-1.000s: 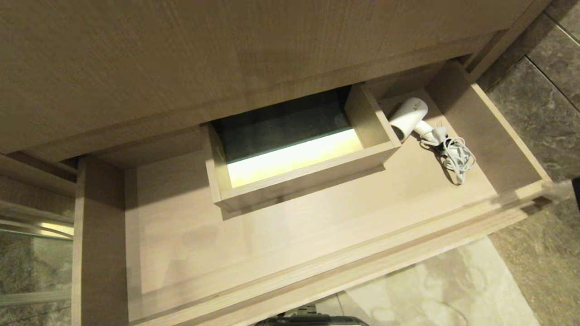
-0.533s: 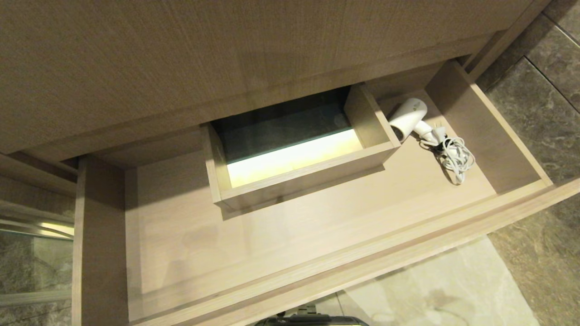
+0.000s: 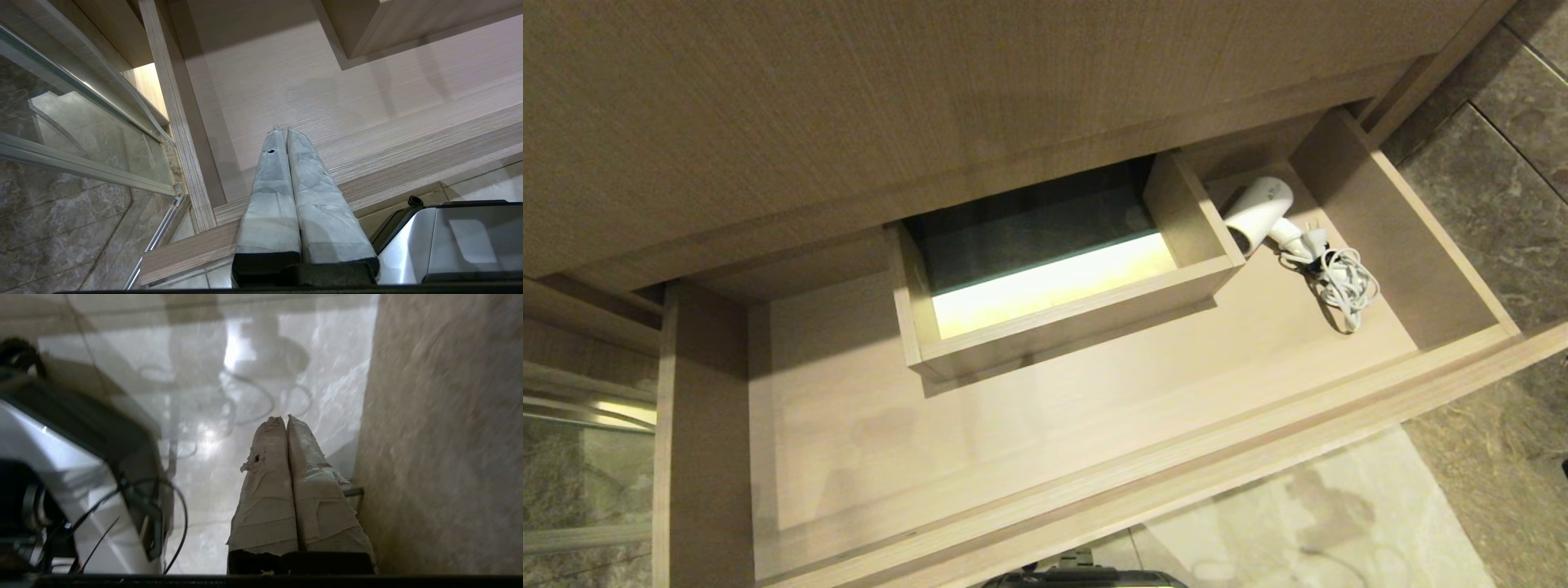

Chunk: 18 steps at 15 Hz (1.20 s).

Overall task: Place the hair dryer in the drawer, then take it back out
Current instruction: Close the drawer

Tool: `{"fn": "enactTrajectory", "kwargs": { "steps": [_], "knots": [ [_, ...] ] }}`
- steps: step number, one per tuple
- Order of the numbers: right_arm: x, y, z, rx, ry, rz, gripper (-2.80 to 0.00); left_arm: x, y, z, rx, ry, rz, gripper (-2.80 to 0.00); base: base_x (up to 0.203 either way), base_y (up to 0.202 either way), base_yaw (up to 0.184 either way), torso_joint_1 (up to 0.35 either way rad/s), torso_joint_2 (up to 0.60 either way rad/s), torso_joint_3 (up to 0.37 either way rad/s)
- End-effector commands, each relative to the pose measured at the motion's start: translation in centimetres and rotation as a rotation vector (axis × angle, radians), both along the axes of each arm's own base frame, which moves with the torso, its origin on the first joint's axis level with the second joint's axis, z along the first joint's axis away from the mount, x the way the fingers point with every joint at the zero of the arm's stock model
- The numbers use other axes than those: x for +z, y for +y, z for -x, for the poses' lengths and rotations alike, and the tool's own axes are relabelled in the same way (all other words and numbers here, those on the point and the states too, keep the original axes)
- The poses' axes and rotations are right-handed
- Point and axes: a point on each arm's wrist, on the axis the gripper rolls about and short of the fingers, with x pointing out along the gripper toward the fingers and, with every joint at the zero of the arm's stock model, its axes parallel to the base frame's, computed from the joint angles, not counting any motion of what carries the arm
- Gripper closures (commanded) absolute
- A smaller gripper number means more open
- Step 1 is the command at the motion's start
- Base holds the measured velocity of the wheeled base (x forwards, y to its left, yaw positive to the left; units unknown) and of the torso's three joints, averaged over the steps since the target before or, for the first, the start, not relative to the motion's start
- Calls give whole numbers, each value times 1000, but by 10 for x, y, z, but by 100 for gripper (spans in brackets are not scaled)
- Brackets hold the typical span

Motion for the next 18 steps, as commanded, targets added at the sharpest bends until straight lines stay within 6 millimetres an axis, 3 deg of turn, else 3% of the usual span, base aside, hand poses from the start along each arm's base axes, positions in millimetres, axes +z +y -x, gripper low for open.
{"fn": "enactTrajectory", "kwargs": {
  "steps": [1, 9, 13, 18],
  "knots": [
    [3, -7, -23, 3, 14, -2, 0, 0, 0, 0, 0, 0, 0, 0, 0, 0, 0, 0, 0, 0],
    [41, -21, -76, 27, -233, 41, 0, 0, 0, 0, 0, 0, 0, 0, 0, 0, 0, 0, 0, 0],
    [81, -20, -107, 61, -518, -23, 0, 0, 0, 0, 0, 0, 0, 0, 0, 0, 0, 0, 0, 0],
    [83, -17, -96, 46, -495, -49, 0, 0, 0, 0, 0, 0, 0, 0, 0, 0, 0, 0, 0, 0]
  ]
}}
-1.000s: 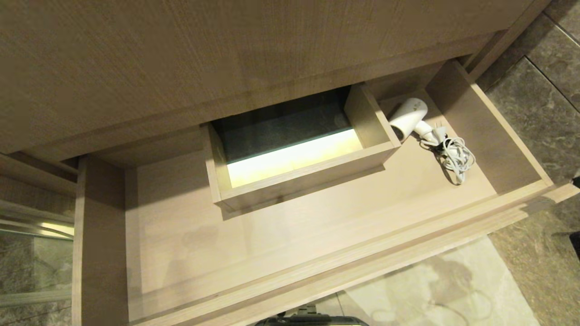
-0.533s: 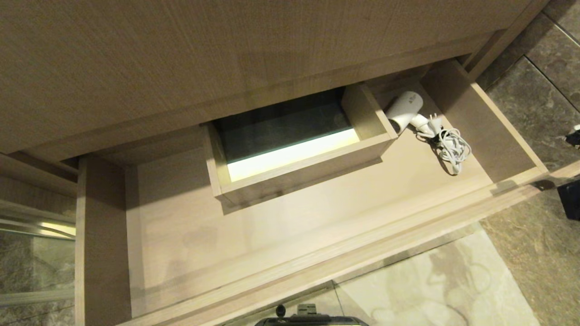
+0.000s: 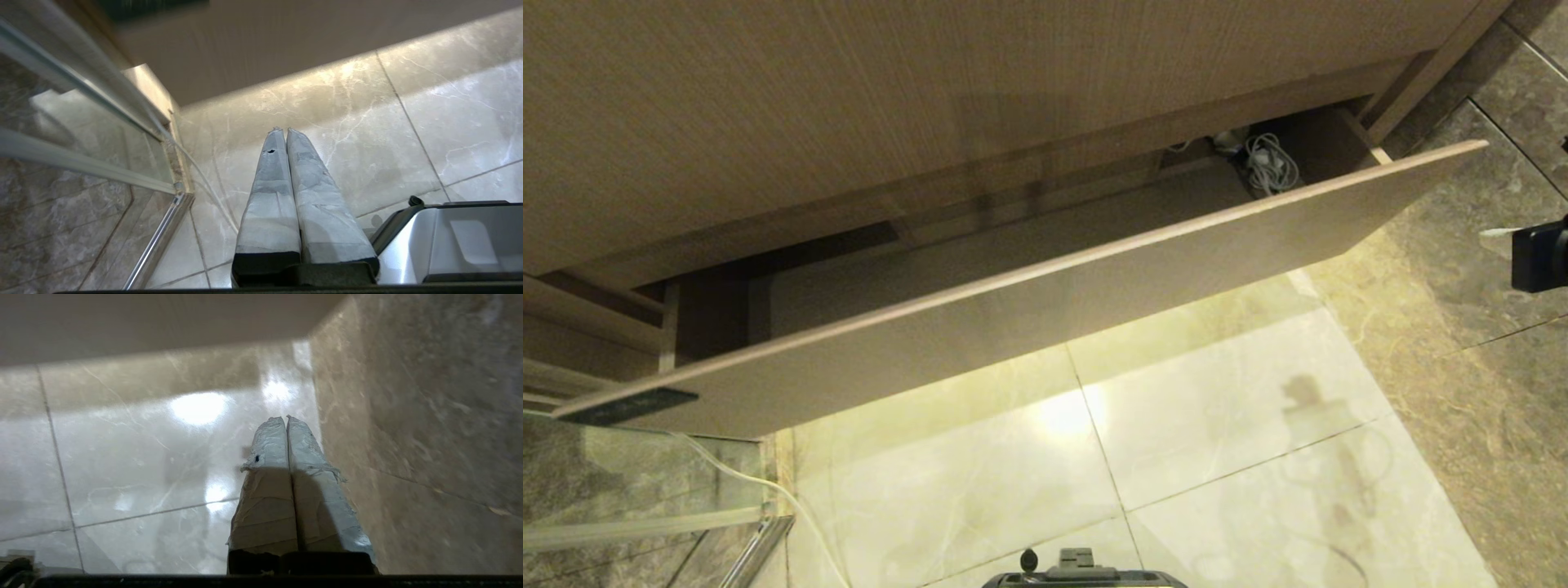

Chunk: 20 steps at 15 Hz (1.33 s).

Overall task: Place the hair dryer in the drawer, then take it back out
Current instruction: Close the drawer, then pull open the drawer

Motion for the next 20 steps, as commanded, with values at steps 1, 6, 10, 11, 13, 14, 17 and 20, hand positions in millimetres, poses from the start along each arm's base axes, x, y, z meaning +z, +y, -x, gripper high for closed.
{"fn": "enactTrajectory", "kwargs": {
  "steps": [1, 6, 10, 11, 13, 14, 17, 20],
  "knots": [
    [-6, 5, 20, 0, 56, -1, 0, 0, 0, 0, 1, 0, 0, 0, 0, 0, 0, 0, 0, 0],
    [-27, 16, 54, -69, 191, 27, 0, 0, 0, 0, 0, 0, 0, 0, 0, 0, 0, 0, 0, 0],
    [-30, 24, 74, -134, 195, 62, 0, 0, 0, 0, 1, 0, 0, 0, 0, 0, 0, 0, 0, 0],
    [-28, 25, 79, -129, 187, 63, 0, 0, 0, 0, 0, 0, 0, 0, 0, 0, 0, 0, 0, 0],
    [-30, 30, 88, -112, 196, 75, 0, 0, 0, 0, -1, 0, 0, 0, 0, 0, 0, 0, 0, 0],
    [-29, 31, 93, -105, 188, 88, 0, 0, 0, 0, 1, 0, 0, 0, 0, 0, 0, 0, 0, 0],
    [-28, 33, 99, -90, 181, 110, 0, 0, 0, 0, 0, 1, 0, 0, 2, 4, -21, 1, 2, 1],
    [-28, 33, 99, -90, 182, 117, 0, 0, 0, 0, 1, 0, 0, 0, 5, 8, -146, 1, 5, 3]
  ]
}}
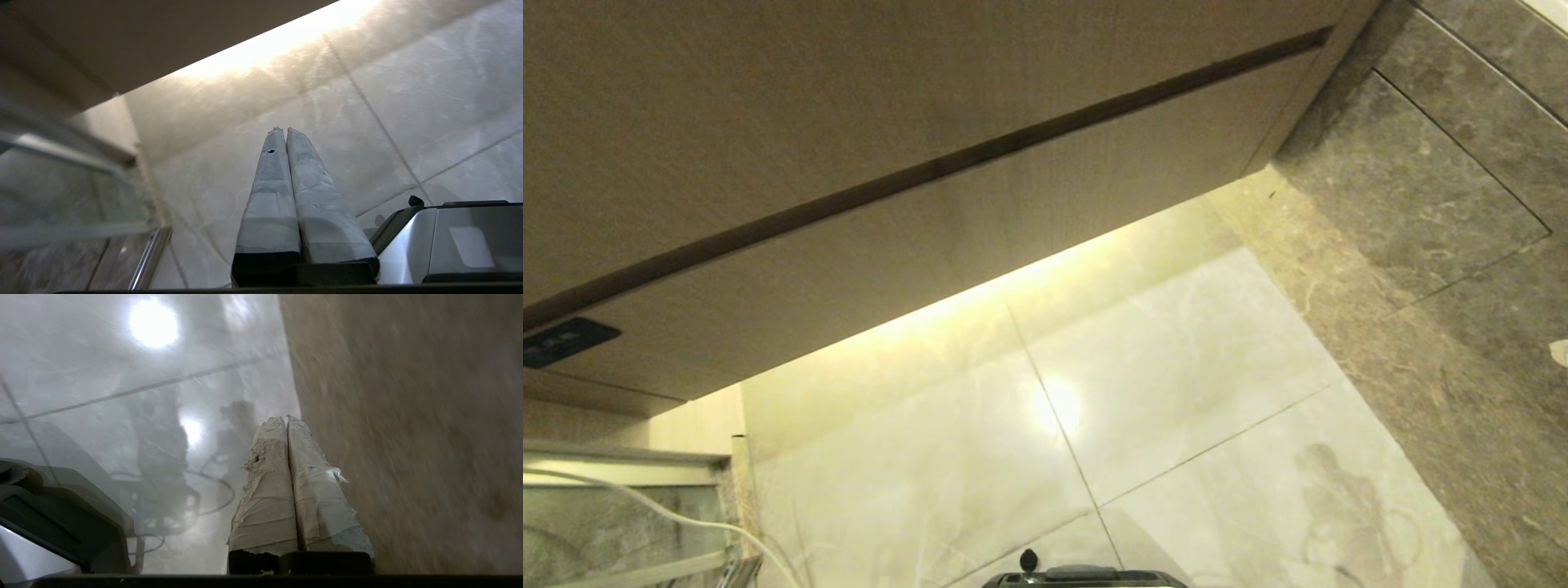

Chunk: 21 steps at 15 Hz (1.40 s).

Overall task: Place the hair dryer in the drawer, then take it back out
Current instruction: Pull open the drawer

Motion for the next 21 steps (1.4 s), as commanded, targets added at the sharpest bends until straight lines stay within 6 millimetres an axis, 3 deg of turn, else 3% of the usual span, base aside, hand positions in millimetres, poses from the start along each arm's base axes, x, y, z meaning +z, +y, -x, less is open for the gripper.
{"fn": "enactTrajectory", "kwargs": {
  "steps": [1, 13, 21],
  "knots": [
    [1, 1, 3, 3, -7, 10, 0, 0, 0, 0, 0, 0, 0, 0, 1, 7, -164, 2, -2, 2],
    [2, 1, 6, -14, -26, 16, 0, 0, 0, 0, 1, 0, 0, 0, 0, 1, -19, 0, 0, 0],
    [2, 2, 10, -14, -38, 18, 0, 0, 0, 0, 1, 0, 0, 0, 2, -6, 158, 0, 2, 2]
  ]
}}
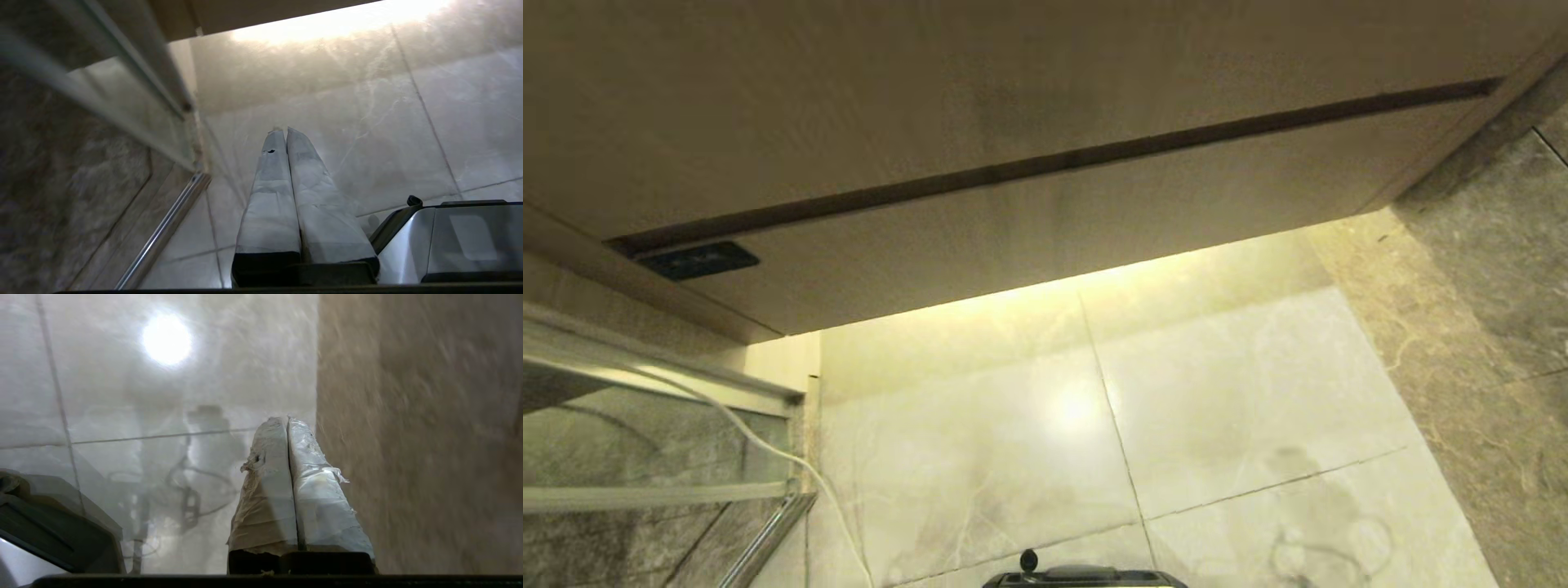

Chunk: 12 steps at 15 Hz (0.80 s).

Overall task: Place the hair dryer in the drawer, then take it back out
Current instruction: Pull open the drawer

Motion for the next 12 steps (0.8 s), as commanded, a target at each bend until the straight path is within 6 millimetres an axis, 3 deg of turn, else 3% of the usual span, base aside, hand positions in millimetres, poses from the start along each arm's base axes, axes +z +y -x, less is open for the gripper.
{"fn": "enactTrajectory", "kwargs": {
  "steps": [1, 6, 12],
  "knots": [
    [1, 0, 1, 1, -4, 4, 0, 0, 0, 0, 0, 0, 0, 0, 0, -7, 178, 2, 6, 2],
    [1, 1, 5, -1, -2, 6, 0, 0, 0, 0, 0, 1, 0, 0, 1, -5, 152, 2, 5, 1],
    [-5, 3, 17, 1, -4, 4, 0, 0, 0, 0, 0, 0, 0, 0, 0, 0, 0, 0, 0, 0]
  ]
}}
